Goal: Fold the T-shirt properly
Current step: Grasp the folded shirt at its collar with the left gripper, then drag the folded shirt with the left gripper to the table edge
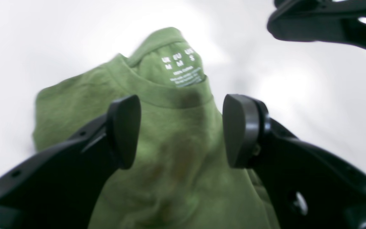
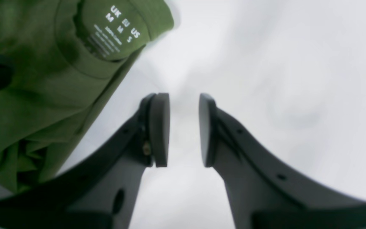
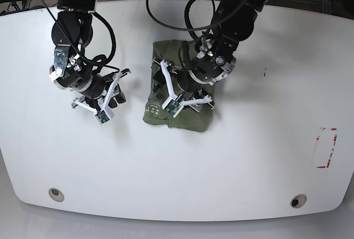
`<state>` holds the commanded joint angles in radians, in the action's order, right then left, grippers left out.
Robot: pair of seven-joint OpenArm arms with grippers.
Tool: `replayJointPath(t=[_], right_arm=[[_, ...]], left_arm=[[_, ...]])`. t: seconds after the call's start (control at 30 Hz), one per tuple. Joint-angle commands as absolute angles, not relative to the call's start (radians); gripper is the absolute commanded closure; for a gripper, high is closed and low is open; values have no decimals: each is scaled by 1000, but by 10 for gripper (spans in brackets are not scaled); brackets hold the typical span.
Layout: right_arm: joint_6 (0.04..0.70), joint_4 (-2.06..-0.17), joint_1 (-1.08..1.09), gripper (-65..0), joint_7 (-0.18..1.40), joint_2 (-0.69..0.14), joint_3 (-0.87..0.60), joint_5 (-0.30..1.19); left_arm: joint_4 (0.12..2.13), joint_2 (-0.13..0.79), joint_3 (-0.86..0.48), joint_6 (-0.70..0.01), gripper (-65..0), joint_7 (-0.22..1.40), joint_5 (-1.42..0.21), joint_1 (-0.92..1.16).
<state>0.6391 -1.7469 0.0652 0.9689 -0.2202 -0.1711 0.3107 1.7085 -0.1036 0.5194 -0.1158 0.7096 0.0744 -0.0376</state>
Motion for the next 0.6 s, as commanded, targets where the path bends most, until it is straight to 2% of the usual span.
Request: replayJointPath(t=[0.2,0.43,0.5,0.6], right_arm=[[639,-1745,65,-147,969,-220,-171,311],[639,-1745,65,-149,969,-219,-171,311],[639,-1745,65,-147,969,-219,-171,311],[639,-1745,65,-147,969,-219,-171,311]], left_arm=[[1655,-104,547,35,-379,613,154,16],[1596,-101,549,185,-379,498,162,65],[1581,-97,549,223,-379,467,162,74],[1518,-96,552,234,-379,456,162,70]])
